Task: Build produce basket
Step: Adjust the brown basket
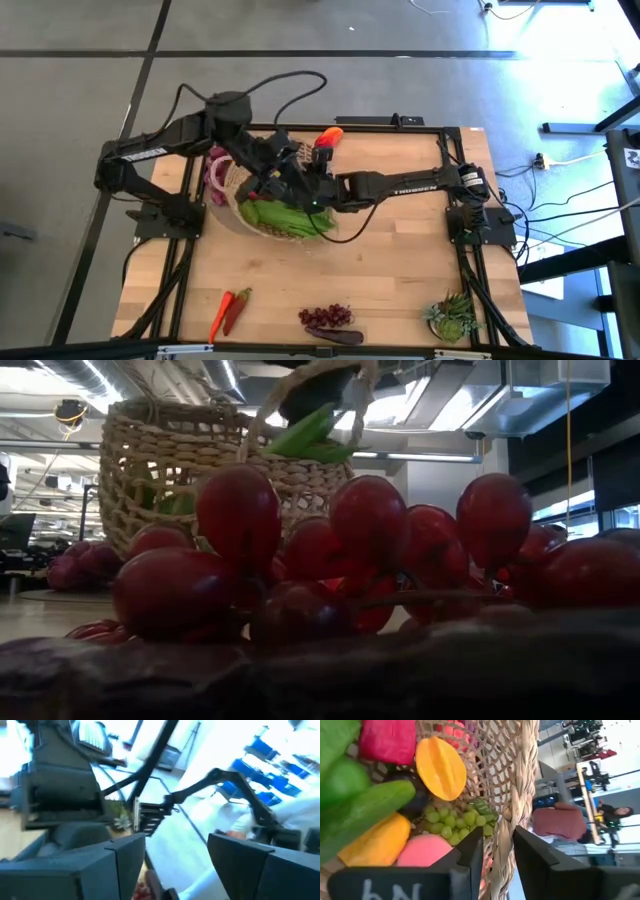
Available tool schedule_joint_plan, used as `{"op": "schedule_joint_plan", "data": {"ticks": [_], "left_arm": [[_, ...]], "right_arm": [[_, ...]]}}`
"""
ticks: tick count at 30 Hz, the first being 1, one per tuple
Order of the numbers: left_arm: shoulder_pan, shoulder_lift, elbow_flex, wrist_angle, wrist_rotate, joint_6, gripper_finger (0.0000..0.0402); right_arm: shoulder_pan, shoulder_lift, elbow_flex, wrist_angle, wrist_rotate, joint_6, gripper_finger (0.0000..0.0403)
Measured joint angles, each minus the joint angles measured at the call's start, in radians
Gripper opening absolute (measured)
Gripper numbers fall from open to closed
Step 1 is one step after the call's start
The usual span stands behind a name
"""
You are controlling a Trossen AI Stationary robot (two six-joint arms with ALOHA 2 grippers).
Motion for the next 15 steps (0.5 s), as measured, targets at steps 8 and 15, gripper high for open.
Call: {"op": "schedule_joint_plan", "data": {"ticks": [8, 15], "left_arm": [[-0.010, 0.001, -0.001, -0.075, -0.167, 0.040, 0.0208], [0.042, -0.009, -0.004, -0.122, -0.327, 0.147, 0.0208]], "right_arm": [[0.005, -0.008, -0.001, -0.010, 0.068, -0.027, 0.0097], [0.010, -0.007, -0.001, -0.009, 0.071, -0.051, 0.0097]]}}
